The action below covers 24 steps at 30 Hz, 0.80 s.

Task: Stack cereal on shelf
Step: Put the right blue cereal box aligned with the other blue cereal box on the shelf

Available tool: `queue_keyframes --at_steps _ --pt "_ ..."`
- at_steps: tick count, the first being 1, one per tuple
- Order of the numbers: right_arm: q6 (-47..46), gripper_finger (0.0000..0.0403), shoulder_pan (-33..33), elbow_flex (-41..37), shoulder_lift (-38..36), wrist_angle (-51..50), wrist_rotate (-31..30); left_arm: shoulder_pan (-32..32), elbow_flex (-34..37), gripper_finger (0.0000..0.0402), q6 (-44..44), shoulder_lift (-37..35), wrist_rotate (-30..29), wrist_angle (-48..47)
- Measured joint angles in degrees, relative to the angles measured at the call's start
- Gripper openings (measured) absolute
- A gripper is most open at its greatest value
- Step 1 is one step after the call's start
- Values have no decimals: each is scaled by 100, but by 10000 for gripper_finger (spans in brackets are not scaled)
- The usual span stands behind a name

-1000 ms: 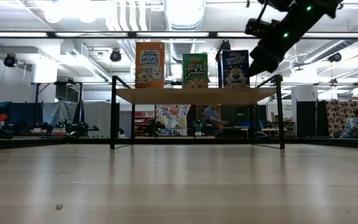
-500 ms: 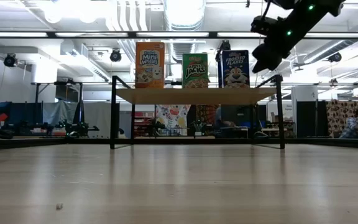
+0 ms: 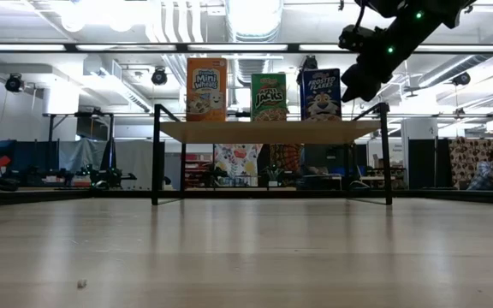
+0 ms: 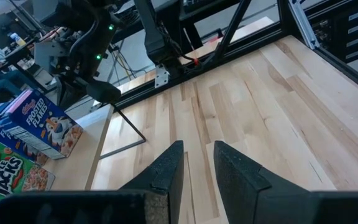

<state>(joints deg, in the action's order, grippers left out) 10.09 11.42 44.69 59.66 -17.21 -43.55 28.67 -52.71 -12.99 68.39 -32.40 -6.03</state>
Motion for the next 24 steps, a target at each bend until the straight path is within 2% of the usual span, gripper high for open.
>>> queue_keyframes --at_steps 12,20,24 --pt "402 12 40 0 2 460 -11 2 0 72 -2 1 0 1" --pt "-356 12 -64 0 -28 -113 232 0 0 72 0 1 0 -1" --pt "-788 12 -168 0 -26 -325 699 0 0 72 10 1 0 -1"
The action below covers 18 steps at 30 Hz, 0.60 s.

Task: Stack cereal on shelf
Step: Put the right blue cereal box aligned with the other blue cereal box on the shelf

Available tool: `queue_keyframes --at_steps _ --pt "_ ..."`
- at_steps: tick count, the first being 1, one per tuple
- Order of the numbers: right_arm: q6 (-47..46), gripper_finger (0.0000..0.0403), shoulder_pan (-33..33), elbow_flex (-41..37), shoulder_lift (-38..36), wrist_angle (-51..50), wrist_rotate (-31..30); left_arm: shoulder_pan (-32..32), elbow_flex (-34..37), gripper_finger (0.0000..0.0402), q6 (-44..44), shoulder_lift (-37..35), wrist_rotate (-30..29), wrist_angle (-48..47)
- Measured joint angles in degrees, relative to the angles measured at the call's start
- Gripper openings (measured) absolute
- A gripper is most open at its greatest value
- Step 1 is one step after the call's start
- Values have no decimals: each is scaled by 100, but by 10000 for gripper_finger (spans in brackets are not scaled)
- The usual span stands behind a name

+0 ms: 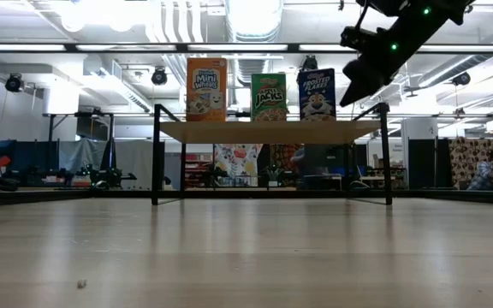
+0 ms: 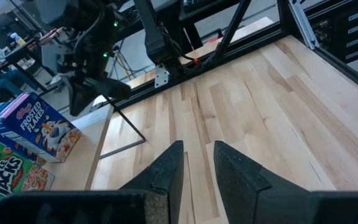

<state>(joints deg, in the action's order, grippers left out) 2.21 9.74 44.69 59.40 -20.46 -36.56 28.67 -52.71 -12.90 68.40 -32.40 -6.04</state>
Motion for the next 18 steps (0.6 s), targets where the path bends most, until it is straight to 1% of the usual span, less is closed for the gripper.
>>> queue_keyframes --at_steps 3,7,11,16,18 --pt "-43 12 -54 0 46 279 406 0 0 72 4 0 0 0" --pt "195 12 -42 0 127 755 387 2 0 72 5 0 0 2" --pt "419 12 2 0 157 966 116 1 0 72 -5 -2 0 0" --pt "541 12 4 0 146 932 -443 2 0 72 -8 0 0 0" --pt "593 12 4 0 146 928 -463 2 0 72 -8 -2 0 -2"
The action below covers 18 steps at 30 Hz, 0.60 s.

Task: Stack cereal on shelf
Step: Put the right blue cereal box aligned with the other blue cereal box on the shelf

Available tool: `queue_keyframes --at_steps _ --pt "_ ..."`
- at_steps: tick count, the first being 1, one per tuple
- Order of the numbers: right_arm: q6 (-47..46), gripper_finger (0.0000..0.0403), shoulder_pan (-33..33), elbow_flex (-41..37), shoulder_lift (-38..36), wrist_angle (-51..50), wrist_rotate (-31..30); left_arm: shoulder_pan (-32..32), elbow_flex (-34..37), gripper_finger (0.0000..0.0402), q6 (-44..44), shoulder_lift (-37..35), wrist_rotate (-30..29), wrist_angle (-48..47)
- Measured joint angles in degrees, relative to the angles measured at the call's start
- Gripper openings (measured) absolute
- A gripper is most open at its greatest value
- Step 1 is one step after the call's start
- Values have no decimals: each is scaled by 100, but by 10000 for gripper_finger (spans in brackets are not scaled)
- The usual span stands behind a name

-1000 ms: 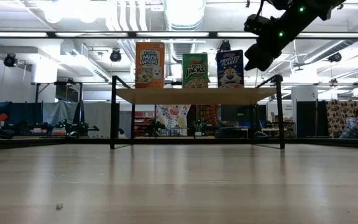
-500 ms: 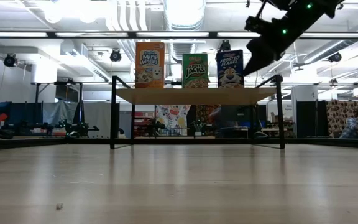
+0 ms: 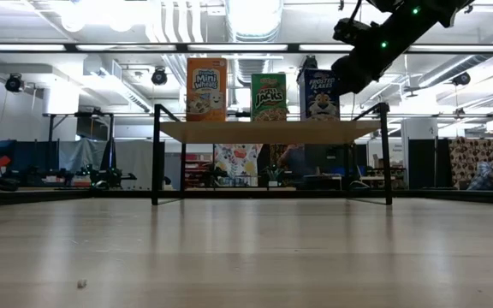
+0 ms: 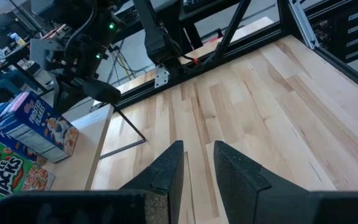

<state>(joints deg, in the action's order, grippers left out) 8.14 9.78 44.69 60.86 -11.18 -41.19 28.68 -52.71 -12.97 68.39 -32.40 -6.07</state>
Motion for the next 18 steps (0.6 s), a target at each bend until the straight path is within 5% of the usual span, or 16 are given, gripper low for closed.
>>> queue_keyframes --at_steps 6,12,18 --pt "-12 12 0 0 0 -7 -28 -1 0 72 0 0 0 0" --pt "-249 12 -3 0 40 185 1172 -2 0 72 -2 2 0 2" --pt "-37 12 0 0 404 962 1297 -1 0 72 -4 2 0 4"
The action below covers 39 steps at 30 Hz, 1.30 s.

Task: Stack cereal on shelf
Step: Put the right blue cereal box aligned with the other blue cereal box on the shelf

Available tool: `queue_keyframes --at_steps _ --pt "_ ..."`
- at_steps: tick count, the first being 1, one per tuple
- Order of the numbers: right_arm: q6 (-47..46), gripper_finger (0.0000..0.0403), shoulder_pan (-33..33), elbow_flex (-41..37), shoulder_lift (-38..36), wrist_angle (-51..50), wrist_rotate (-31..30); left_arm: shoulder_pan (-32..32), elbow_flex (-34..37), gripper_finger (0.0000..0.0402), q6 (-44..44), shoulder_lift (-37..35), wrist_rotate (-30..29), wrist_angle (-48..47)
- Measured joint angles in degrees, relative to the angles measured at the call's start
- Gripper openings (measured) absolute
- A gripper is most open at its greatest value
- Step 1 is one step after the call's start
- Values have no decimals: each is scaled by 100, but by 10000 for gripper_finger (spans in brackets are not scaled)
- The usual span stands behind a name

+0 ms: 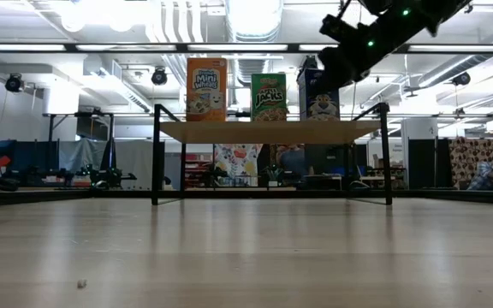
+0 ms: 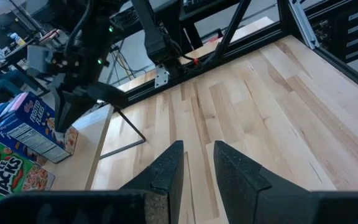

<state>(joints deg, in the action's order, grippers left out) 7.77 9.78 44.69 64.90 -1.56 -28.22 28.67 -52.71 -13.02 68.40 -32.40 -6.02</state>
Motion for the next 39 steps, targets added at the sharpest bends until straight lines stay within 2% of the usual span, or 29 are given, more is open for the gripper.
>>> queue_keyframes --at_steps 3,8,32,39 --pt "156 12 -2 0 234 405 -115 0 0 72 0 0 0 -1" --pt "369 12 0 0 458 655 -659 1 0 72 0 0 0 -2" --pt "387 12 114 0 452 808 -786 1 0 72 0 0 0 0" --pt "287 12 -55 0 454 1642 -618 -1 0 72 0 0 0 2"
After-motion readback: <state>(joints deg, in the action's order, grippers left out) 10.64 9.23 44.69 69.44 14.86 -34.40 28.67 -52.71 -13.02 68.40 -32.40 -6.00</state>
